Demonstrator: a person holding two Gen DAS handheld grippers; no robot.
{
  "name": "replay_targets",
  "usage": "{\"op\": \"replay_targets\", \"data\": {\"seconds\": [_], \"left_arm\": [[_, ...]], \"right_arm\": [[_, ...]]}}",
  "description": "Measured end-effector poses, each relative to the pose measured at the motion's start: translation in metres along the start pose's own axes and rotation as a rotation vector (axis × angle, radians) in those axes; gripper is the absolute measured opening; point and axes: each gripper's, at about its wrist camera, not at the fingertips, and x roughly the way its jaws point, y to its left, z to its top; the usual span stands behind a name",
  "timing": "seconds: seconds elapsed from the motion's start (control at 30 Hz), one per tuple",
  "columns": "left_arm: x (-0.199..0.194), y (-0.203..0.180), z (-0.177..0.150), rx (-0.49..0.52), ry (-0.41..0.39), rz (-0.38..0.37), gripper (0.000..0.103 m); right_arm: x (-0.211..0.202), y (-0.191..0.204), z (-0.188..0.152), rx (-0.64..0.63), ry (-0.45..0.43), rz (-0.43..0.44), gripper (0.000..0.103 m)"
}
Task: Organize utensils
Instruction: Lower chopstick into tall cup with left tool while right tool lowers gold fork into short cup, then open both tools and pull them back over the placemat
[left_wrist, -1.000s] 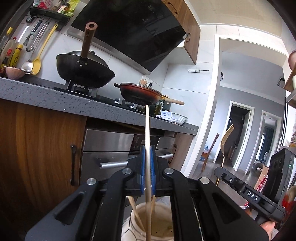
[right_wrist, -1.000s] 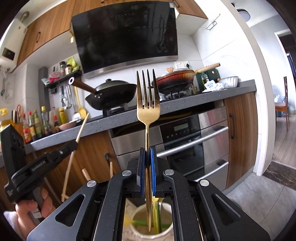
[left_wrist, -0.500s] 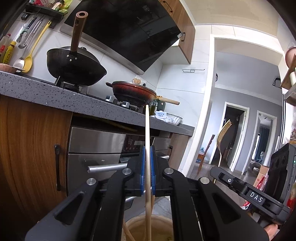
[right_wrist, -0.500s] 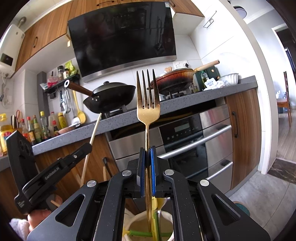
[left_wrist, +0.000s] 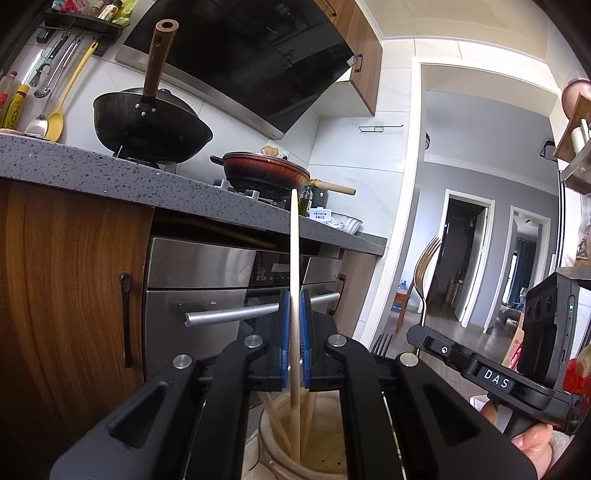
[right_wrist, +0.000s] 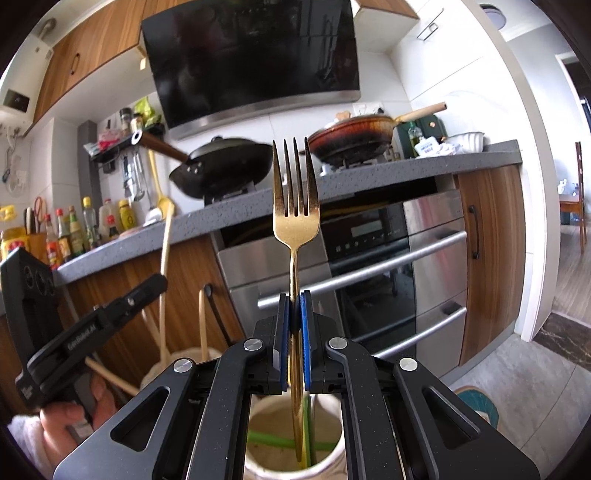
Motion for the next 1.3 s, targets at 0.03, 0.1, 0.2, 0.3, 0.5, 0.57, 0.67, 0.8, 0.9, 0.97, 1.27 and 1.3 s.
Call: {"op": "replay_targets", "data": {"seconds": [0.03, 0.1, 0.2, 0.3, 0.5, 0.57, 0.67, 0.8, 0.9, 0.97, 1.27, 1.3], "left_arm": [[-0.002, 0.001, 0.000, 0.002, 0.004, 0.002, 0.005], [-0.003, 0.001, 0.000, 0.007, 0.008, 0.011, 0.005], [-0.004, 0.000, 0.000, 0.032, 0.028, 0.029, 0.005], [-0.005, -0.005, 0.000, 0.059, 0.039, 0.043, 0.005], [-0.006, -0.012, -0.003, 0.104, 0.062, 0.073, 0.006], [-0.006, -0.014, -0.004, 0.113, 0.072, 0.087, 0.007], [-0.011, -0.015, -0.005, 0.127, 0.076, 0.109, 0.018], [-0.022, -0.016, -0.003, 0.143, 0.071, 0.144, 0.031], [-0.034, -0.017, 0.000, 0.146, 0.061, 0.160, 0.042], [-0.042, -0.018, 0.002, 0.148, 0.057, 0.176, 0.046], [-0.076, -0.024, -0.005, 0.150, 0.101, 0.243, 0.070], [-0.080, -0.026, -0.007, 0.155, 0.108, 0.251, 0.074]], "right_arm": [[0.000, 0.001, -0.002, -0.009, 0.015, 0.002, 0.007], [-0.001, 0.004, -0.007, -0.031, 0.046, 0.000, 0.007], [0.002, 0.007, -0.015, -0.056, 0.108, -0.018, 0.007], [0.002, 0.006, -0.023, -0.053, 0.150, -0.033, 0.007], [0.003, -0.001, -0.031, -0.029, 0.189, -0.048, 0.007], [0.003, -0.003, -0.032, -0.019, 0.191, -0.048, 0.007], [0.002, -0.001, -0.032, -0.025, 0.181, -0.048, 0.015], [-0.005, 0.002, -0.030, -0.026, 0.160, -0.037, 0.032], [-0.012, 0.001, -0.030, -0.009, 0.153, -0.031, 0.044], [-0.017, 0.001, -0.030, 0.000, 0.152, -0.030, 0.047], [-0.056, 0.011, -0.033, -0.008, 0.126, -0.002, 0.082], [-0.060, 0.012, -0.036, -0.011, 0.130, 0.003, 0.085]]}}
